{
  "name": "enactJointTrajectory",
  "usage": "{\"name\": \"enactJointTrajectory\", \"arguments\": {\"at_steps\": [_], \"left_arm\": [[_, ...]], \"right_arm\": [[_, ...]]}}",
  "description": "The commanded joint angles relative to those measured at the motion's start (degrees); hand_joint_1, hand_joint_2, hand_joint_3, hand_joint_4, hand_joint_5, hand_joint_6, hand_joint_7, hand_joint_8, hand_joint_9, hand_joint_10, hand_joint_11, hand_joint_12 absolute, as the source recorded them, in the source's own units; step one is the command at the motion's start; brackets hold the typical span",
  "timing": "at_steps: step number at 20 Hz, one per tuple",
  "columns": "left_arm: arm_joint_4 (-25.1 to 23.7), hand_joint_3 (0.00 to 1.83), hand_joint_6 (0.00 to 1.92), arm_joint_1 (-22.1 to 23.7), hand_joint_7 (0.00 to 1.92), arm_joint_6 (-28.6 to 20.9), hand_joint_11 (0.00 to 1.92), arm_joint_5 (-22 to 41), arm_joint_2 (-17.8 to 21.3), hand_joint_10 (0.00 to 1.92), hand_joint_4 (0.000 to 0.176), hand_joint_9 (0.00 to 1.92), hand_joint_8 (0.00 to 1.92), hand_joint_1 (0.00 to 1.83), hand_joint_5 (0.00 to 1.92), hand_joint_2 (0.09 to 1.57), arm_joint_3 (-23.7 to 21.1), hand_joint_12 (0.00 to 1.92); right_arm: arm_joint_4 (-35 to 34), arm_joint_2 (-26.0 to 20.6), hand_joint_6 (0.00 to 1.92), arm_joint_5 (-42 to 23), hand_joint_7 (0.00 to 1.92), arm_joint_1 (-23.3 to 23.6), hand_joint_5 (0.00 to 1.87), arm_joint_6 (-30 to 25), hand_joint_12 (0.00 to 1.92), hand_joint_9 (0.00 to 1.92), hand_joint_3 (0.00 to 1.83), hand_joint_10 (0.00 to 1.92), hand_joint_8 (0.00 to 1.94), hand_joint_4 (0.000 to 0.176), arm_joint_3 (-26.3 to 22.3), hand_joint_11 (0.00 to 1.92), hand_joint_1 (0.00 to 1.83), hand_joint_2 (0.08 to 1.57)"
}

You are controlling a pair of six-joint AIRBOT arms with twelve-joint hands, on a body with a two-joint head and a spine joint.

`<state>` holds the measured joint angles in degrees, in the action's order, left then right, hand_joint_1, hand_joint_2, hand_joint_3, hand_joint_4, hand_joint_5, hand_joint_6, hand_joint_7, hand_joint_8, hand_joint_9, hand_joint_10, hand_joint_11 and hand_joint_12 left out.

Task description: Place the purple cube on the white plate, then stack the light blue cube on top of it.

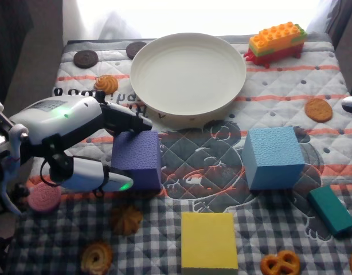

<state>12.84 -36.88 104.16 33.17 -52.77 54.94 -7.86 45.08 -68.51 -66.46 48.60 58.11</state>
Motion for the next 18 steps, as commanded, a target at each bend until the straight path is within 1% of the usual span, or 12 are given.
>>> {"name": "enactJointTrajectory", "arguments": {"at_steps": [1,2,3,4,5,7,9,10,13,14,16,18], "left_arm": [[-0.63,0.00,0.01,0.95,0.84,-0.03,0.22,5.76,-0.53,1.17,0.000,0.50,0.28,1.04,0.92,0.95,0.23,1.63],[-0.45,0.00,0.00,1.60,0.75,-0.04,0.25,6.05,-1.46,1.23,0.000,0.49,0.53,1.02,0.95,0.98,0.78,1.65],[-0.44,0.01,0.72,1.77,0.68,-0.04,0.25,6.15,-1.81,1.39,0.074,0.48,0.84,1.05,1.01,1.07,0.95,1.75],[-0.41,0.00,0.87,2.22,0.68,-0.04,0.28,6.52,-2.43,1.49,0.021,0.50,1.04,1.08,1.02,1.08,1.36,1.81],[-0.34,0.00,0.89,2.56,0.67,-0.04,0.34,7.04,-2.60,1.58,0.000,0.49,1.18,1.11,1.03,1.09,1.48,1.86],[-0.08,0.00,1.02,3.27,0.65,-0.04,0.10,9.02,-2.55,1.71,0.000,0.44,1.47,1.12,0.95,1.12,1.52,1.92],[-0.05,0.00,1.03,5.69,0.74,-0.04,0.15,10.03,-2.48,1.65,0.000,0.53,1.45,1.15,0.94,1.13,2.24,1.92],[-0.08,0.00,0.89,6.99,0.88,-0.02,0.15,10.05,-2.60,1.56,0.000,0.58,1.38,1.23,0.94,1.15,2.83,1.83],[-0.07,0.00,0.88,11.52,0.93,-0.04,0.35,8.38,-4.32,1.16,0.000,0.66,1.26,1.23,0.95,1.14,6.03,1.60],[-0.01,0.00,0.95,13.62,0.94,-0.05,0.48,6.76,-5.63,1.17,0.000,0.72,1.24,1.23,0.92,1.14,7.81,1.58],[1.11,0.00,1.00,16.66,0.95,-0.06,0.61,3.76,-8.44,1.18,0.000,0.76,1.22,1.23,0.88,1.15,11.53,1.54],[2.26,0.00,0.86,18.73,0.99,-0.06,0.76,1.28,-11.40,1.22,0.000,0.84,1.20,1.25,0.95,1.12,15.23,1.54]], "right_arm": [[-1.02,-0.17,0.01,-6.80,0.43,0.30,0.41,-0.04,0.22,0.36,0.00,0.00,0.00,0.054,0.29,0.25,0.58,1.31],[-1.02,-0.15,0.01,-6.80,0.43,0.27,0.41,-0.04,0.22,0.35,0.00,0.00,0.00,0.044,0.29,0.24,0.57,1.32],[-1.02,-0.15,0.01,-6.80,0.44,0.27,0.43,-0.04,0.23,0.37,0.00,0.00,0.00,0.036,0.30,0.26,0.62,1.31],[-1.02,-0.11,0.01,-6.80,0.44,0.27,0.43,-0.04,0.23,0.37,0.00,0.01,0.00,0.044,0.32,0.27,0.63,1.32],[-1.02,-0.08,0.01,-6.81,0.44,0.27,0.43,-0.04,0.22,0.37,0.00,0.00,0.00,0.046,0.34,0.26,0.64,1.32],[-1.03,-0.05,0.00,-6.81,0.44,0.27,0.43,-0.04,0.23,0.37,0.00,0.00,0.00,0.046,0.35,0.28,0.64,1.32],[-1.03,-0.03,0.00,-6.81,0.43,0.27,0.44,-0.04,0.23,0.37,0.00,0.00,0.00,0.040,0.36,0.30,0.65,1.32],[-1.03,-0.01,0.00,-6.81,0.43,0.27,0.44,-0.04,0.23,0.37,0.00,0.00,0.00,0.042,0.39,0.29,0.65,1.32],[-1.05,0.14,0.00,-6.81,0.43,0.30,0.43,-0.04,0.23,0.38,0.00,0.00,0.00,0.037,0.51,0.31,0.61,1.32],[-1.05,0.19,0.00,-6.81,0.44,0.31,0.44,-0.05,0.23,0.38,0.00,0.00,0.00,0.035,0.53,0.31,0.61,1.33],[-1.05,0.33,0.00,-6.81,0.43,0.40,0.42,-0.05,0.22,0.37,0.00,0.00,0.00,0.057,0.63,0.30,0.60,1.33],[-1.04,0.62,0.00,-6.81,0.43,0.60,0.44,-0.05,0.22,0.37,0.00,0.00,0.00,0.035,0.84,0.30,0.66,1.32]]}}
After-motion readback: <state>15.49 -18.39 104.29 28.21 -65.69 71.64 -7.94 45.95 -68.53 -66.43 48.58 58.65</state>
